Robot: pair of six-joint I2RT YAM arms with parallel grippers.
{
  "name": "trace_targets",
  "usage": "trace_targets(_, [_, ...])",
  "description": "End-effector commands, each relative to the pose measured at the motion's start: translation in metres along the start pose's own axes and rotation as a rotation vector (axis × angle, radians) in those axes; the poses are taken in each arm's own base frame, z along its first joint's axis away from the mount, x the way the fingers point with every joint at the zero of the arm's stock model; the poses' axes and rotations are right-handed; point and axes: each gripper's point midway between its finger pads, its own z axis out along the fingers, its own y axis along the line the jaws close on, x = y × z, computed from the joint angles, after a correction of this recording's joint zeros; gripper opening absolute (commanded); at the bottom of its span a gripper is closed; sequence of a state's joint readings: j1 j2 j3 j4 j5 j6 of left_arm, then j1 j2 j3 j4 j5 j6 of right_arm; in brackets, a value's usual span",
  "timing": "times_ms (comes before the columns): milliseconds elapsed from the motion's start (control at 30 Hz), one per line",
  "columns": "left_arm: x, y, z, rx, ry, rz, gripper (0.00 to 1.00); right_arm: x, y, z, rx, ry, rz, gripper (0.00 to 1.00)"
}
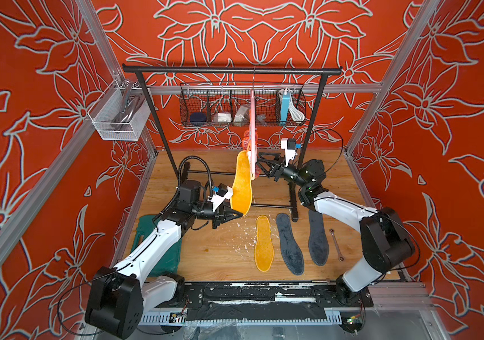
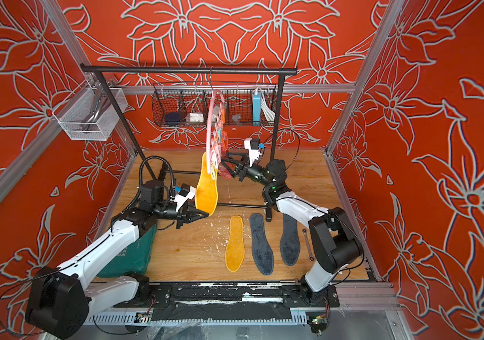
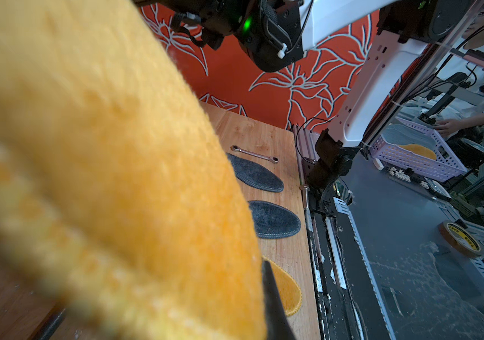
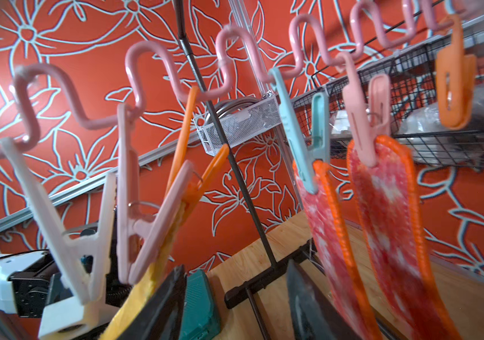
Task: Take the shoe insoles off the hanger
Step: Open the clamp at the hanger.
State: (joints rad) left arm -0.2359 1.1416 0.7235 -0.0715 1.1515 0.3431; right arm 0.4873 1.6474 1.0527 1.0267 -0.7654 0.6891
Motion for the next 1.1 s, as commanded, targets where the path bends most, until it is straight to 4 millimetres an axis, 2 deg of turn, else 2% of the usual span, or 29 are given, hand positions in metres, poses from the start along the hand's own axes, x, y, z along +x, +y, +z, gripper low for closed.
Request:
trace_targets(0, [0.000, -0.008, 0.000, 0.037, 0.000, 0.013, 0.00, -0.015, 0.014, 0.008, -0.086, -0.018, -0.006, 0.58])
trace_targets(333, [0.001, -0.008, 0.000, 0.035, 0.005, 0.019, 0.00, -0.036, 0.022, 0.023, -0.167, -0.041, 0.010, 0.60])
trace_targets(567, [0.005, -0.006, 0.002, 0.036, 0.010, 0.017, 0.00, -0.039, 0.018, 0.033, -0.174, -0.021, 0.055, 0.64])
trace_targets(700, [0.006, -0.002, 0.003, 0.039, 0.015, -0.014, 0.00, -0.040, 0.024, 0.036, -0.203, -0.032, 0.069, 0.66])
trace_targets(967, [0.008, -0.001, 0.004, 0.037, 0.022, -0.010, 0.00, -0.038, 0.011, 0.049, -0.144, -0.007, 0.110, 0.67])
trace_targets(1067, [0.010, 0.001, 0.004, 0.024, 0.026, -0.005, 0.00, -0.041, 0.018, 0.053, -0.167, -0.005, 0.113, 0.66])
